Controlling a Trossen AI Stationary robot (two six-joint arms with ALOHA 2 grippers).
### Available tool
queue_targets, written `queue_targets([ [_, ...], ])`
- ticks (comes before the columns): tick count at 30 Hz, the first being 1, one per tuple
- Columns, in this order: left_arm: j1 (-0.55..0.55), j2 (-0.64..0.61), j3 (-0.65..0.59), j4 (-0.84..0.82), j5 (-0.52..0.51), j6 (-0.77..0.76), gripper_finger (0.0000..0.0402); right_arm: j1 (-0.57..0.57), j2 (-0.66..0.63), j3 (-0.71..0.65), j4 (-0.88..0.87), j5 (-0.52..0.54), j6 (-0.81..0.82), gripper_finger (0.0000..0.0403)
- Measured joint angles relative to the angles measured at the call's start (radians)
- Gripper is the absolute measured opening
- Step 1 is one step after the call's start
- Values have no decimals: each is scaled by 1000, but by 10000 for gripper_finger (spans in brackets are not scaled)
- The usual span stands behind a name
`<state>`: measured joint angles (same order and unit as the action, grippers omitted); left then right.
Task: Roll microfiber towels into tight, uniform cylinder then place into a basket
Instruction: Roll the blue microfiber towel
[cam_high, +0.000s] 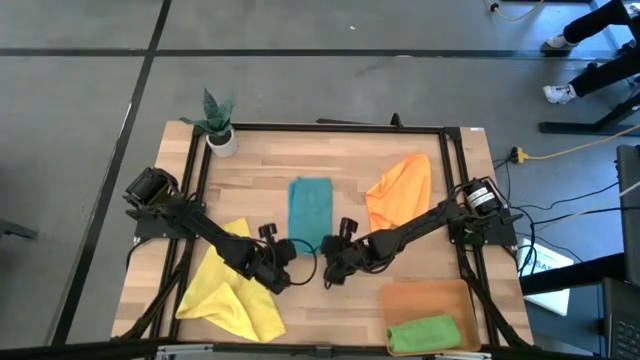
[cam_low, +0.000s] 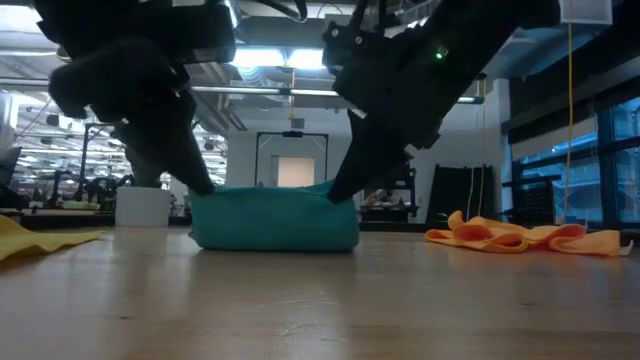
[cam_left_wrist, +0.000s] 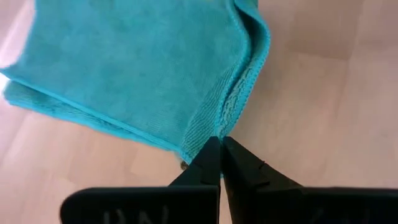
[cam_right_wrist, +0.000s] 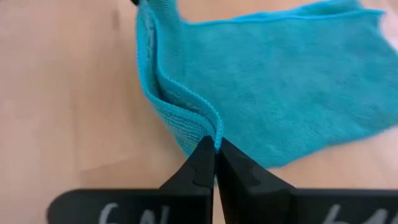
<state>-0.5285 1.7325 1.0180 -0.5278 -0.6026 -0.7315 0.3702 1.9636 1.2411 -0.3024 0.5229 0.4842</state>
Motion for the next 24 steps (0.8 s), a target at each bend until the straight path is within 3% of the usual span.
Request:
queue_targets([
  [9, 28, 3, 1, -1, -68, -3, 0, -17, 0, 0, -85, 109, 65, 10],
  [24, 84, 64, 1, -5, -125, 25, 0, -75, 36, -4, -105, 150, 1, 10],
])
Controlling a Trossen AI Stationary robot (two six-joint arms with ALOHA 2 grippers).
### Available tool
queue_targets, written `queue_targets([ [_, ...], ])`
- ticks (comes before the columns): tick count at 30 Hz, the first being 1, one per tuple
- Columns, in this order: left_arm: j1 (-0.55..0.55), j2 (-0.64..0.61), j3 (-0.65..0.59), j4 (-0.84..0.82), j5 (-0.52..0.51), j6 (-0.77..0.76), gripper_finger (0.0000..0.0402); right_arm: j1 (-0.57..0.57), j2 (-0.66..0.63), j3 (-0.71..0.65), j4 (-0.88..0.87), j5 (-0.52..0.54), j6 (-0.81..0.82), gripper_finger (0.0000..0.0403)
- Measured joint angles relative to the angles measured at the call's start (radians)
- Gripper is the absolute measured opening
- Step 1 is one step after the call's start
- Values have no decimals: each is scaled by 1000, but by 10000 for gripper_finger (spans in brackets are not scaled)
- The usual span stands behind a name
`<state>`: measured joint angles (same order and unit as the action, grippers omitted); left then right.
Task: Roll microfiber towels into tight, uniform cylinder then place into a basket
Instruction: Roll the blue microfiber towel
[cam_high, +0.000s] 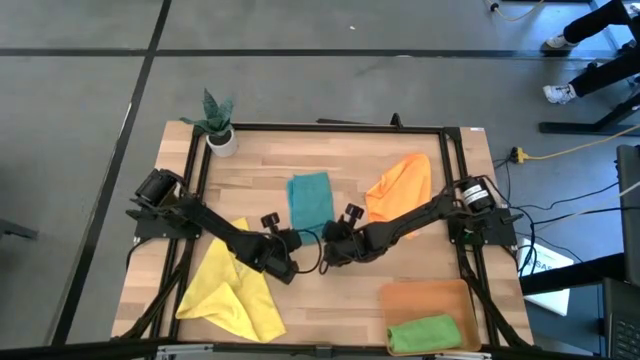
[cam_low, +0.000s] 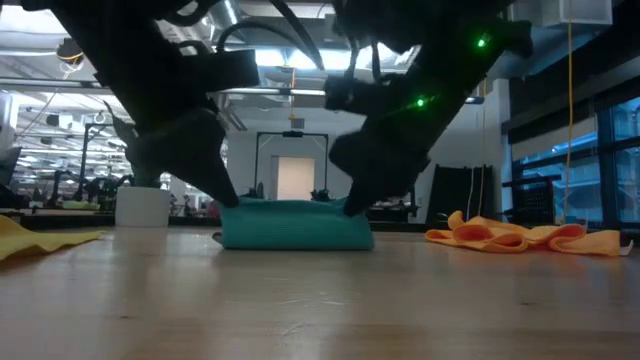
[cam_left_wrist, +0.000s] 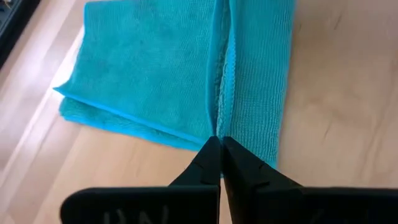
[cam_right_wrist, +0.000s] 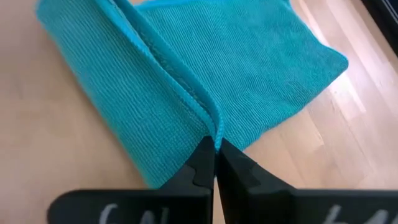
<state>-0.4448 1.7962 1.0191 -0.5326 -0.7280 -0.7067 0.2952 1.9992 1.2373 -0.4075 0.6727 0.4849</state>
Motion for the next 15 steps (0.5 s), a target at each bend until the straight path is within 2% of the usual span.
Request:
queue_targets([
  [7, 18, 0, -5, 9, -9, 3, 0, -23, 17, 0, -1, -5, -22, 10],
  [15, 38, 0, -64, 84, -9, 3, 0, -24, 17, 0, -8, -17, -27, 10],
])
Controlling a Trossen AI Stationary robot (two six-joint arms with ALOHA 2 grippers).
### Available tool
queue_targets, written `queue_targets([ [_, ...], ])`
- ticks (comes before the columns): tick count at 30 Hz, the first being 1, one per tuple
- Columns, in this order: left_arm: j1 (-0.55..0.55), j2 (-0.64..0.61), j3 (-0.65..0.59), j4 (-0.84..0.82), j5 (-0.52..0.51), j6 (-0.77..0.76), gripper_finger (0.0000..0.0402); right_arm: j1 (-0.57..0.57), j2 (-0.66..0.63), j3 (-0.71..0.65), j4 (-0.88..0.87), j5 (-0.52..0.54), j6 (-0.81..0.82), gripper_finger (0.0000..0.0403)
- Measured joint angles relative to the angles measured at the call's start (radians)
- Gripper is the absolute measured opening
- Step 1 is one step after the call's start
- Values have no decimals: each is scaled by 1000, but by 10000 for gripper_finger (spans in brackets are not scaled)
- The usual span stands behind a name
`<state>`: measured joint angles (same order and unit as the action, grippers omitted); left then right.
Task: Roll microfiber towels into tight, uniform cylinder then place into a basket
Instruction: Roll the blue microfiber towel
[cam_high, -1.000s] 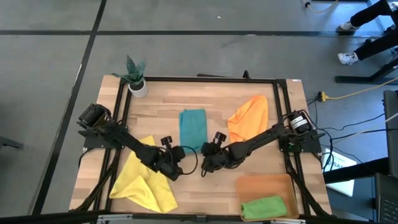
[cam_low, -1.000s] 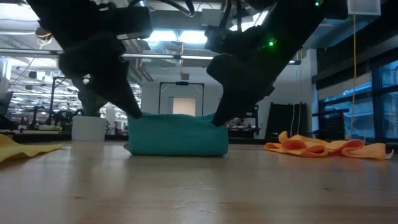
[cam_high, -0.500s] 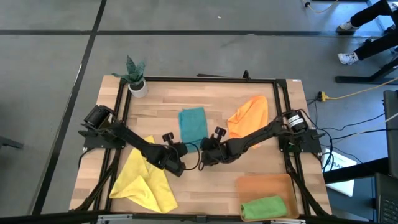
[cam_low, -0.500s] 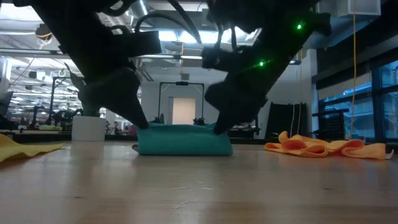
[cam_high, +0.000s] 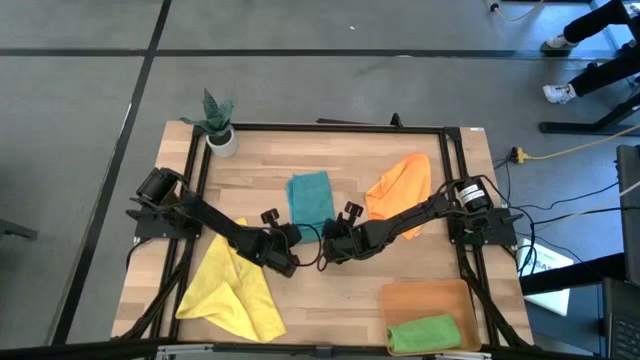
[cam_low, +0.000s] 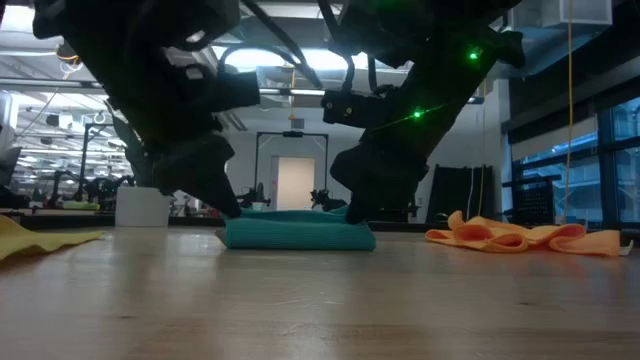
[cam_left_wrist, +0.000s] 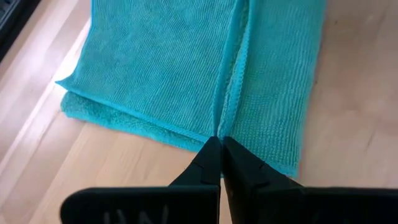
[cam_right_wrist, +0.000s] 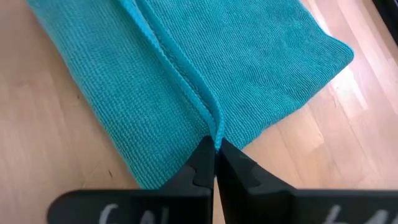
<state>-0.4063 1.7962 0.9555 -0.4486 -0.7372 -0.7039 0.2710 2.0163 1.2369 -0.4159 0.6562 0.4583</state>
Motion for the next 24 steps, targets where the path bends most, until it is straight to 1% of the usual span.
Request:
queue_targets([
  [7, 5, 0, -21, 12, -1, 0, 0, -6, 16, -21, 22, -7, 2, 10],
  [12, 5, -1, -42, 60, 2, 13, 0, -13, 27, -34, 49, -50, 2, 10],
  [17, 0, 0, -44, 63, 50, 30, 0, -13, 33, -34, 61, -85, 0, 10],
  [21, -12, 0, -44, 68, 131, 24, 0, -1, 33, -32, 65, -121, 1, 10],
  [24, -41, 0, -44, 68, 146, 8, 0, 22, 33, -32, 68, -146, 1, 10],
])
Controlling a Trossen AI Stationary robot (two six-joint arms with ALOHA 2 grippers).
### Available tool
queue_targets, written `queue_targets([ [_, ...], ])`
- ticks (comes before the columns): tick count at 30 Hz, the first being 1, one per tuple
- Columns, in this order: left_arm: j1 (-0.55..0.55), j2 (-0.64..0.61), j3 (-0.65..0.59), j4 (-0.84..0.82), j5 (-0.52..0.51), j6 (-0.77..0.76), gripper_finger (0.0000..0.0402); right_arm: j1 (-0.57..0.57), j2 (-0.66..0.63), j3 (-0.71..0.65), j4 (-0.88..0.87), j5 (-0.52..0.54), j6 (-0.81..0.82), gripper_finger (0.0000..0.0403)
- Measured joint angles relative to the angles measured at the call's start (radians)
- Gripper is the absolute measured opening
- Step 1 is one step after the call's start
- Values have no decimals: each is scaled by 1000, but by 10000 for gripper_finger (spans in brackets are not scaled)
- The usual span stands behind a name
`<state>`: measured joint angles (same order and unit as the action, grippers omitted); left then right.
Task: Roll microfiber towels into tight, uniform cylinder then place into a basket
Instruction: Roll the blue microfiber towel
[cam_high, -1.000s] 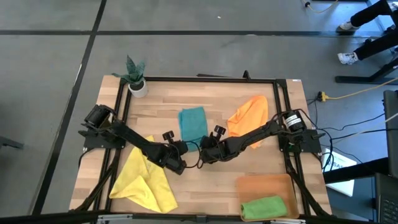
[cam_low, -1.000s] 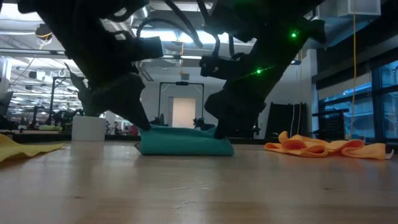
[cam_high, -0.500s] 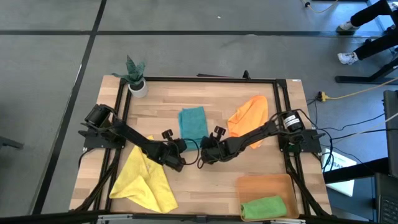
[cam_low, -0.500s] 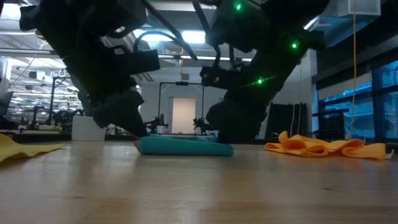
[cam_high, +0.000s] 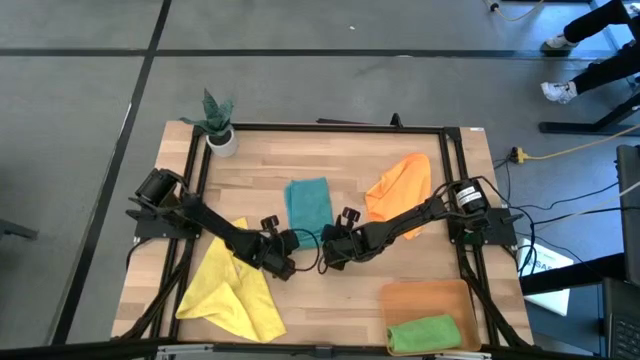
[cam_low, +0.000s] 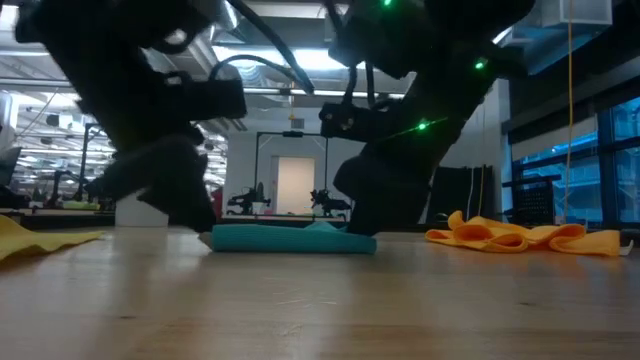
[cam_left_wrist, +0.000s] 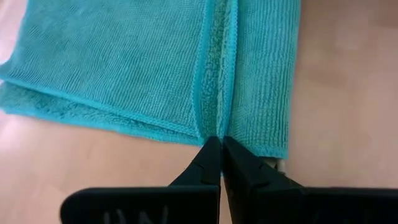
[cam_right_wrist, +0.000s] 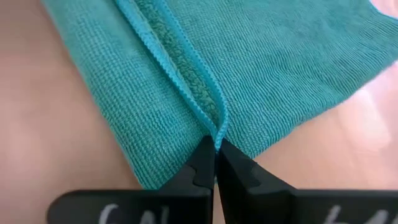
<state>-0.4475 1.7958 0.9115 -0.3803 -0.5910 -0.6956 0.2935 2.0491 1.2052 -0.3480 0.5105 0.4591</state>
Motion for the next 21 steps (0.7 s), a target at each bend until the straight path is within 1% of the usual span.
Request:
queue_targets([
  [13, -111, -2, 2, 5, 99, -48, 0, 111, 1, -1, 89, -118, -9, 10],
  [16, -131, -2, 3, 9, 103, -60, 0, 132, 2, -1, 106, -123, 2, 10],
  [21, -131, -2, 2, 17, 108, -57, 0, 137, 3, -4, 142, -132, 6, 11],
])
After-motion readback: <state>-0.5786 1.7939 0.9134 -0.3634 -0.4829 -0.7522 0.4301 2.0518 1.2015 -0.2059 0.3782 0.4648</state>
